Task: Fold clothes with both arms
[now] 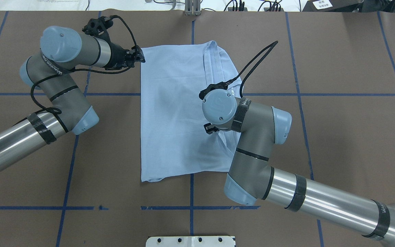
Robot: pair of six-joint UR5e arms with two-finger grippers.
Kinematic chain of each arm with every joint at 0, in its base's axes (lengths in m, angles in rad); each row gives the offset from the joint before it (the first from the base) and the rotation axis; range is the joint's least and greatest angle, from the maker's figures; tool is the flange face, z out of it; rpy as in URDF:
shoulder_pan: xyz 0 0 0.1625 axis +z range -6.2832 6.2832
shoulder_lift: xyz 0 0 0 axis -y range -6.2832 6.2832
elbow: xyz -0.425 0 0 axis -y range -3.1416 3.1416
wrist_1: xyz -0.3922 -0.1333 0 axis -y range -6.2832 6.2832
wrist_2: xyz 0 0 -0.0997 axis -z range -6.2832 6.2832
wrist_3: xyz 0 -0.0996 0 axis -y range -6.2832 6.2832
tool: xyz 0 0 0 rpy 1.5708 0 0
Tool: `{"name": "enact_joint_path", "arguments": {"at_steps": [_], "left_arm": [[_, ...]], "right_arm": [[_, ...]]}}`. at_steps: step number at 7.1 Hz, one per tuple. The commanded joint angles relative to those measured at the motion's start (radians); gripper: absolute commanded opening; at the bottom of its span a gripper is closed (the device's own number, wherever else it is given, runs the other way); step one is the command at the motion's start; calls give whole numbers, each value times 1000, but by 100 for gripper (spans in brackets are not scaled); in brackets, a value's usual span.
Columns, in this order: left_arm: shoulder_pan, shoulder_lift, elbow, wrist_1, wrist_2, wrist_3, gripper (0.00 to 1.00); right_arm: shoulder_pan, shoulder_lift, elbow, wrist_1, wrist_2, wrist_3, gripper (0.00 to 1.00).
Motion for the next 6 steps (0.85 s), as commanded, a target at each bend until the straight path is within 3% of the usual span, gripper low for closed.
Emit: {"name": "enact_joint_path", "arguments": {"at_steps": [1,5,6], "left_arm": [[1,0,-6,2,0,-21,52],[1,0,-4,3,0,-21,53],[2,0,-4,3,0,-21,53]], "right_arm": [[-3,1,2,0,5,31,86],[-24,-30,17,0,10,56,85],[-6,-57,57,-2,37,53,86]]}}
